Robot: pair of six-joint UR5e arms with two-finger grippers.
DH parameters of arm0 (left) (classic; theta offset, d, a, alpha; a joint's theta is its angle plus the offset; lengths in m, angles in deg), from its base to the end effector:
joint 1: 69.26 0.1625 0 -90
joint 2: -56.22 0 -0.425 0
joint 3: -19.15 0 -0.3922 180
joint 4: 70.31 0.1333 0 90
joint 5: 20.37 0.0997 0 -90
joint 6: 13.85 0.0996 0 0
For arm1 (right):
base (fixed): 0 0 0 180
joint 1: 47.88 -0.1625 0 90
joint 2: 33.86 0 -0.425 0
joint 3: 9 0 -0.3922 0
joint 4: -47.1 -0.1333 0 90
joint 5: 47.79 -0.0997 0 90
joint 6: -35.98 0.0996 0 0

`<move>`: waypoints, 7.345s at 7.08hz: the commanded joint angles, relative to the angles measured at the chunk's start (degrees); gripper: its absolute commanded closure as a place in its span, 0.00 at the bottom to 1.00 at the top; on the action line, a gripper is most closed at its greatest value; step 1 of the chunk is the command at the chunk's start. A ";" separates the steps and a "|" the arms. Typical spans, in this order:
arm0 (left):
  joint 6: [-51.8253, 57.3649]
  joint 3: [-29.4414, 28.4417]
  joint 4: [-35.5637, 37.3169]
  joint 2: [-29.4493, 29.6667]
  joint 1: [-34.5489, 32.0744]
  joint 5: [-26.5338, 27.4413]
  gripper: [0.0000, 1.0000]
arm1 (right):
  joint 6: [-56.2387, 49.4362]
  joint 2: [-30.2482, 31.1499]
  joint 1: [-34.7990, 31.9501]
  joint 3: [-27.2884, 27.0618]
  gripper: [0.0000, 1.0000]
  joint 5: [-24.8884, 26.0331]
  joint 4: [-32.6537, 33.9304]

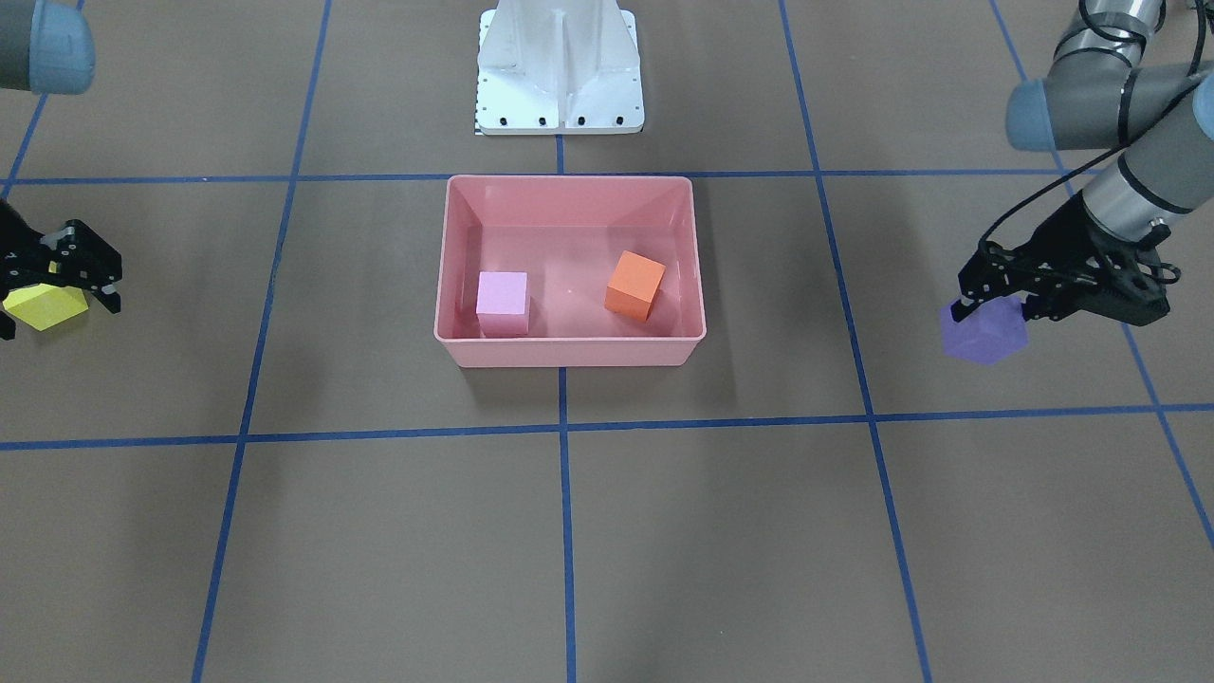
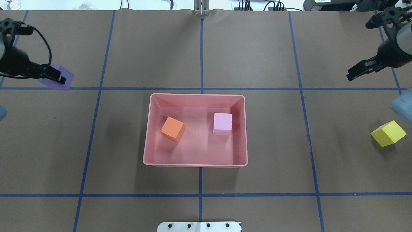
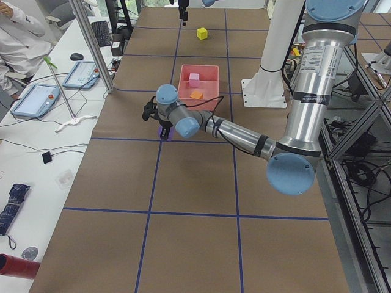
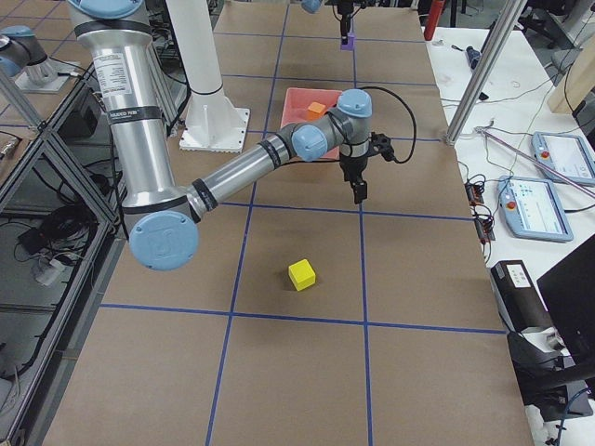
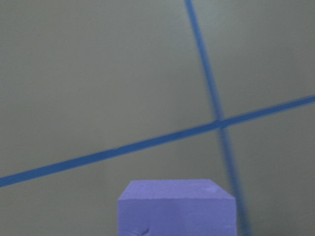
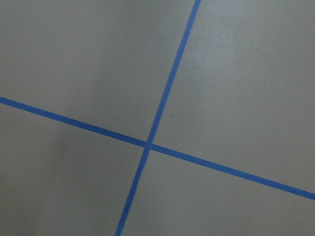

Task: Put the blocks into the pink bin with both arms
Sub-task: 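Grasp the purple cube with the left gripper and lift it, then carry the purple cube into the bin and open the left gripper, then withdraw the left arm while the right gripper grasps the yellow cube, then carry the yellow cube with the right gripper into the bin and lower it, then open the right gripper and raise the right arm out of the bin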

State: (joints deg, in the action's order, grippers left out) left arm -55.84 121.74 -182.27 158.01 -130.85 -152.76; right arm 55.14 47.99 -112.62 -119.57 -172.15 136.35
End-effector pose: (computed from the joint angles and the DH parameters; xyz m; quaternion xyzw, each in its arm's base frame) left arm 0.2112 -0.5294 0.3953 0.1082 0.4831 0.0399 0.8680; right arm -0.1571 -0.5135 0.4173 0.1170 -0.3563 -0.1242 0.9187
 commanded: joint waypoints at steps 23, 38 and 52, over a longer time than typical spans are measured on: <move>-3.98 12.28 28.91 17.92 24.24 27.02 0.00 | 0.09 23.10 7.70 16.87 0.76 1.75 -46.18; 48.76 -6.44 18.10 -7.75 -24.19 -1.99 0.00 | 52.60 -29.17 27.51 -2.29 1.00 15.16 11.10; 48.67 -7.85 18.79 -13.71 -29.79 -1.99 0.00 | 21.35 -23.97 4.86 5.36 0.00 2.23 11.65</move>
State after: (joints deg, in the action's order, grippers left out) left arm -7.13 114.10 -163.92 145.52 -157.95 -154.76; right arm 86.66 19.31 -99.92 -114.32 -164.49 148.01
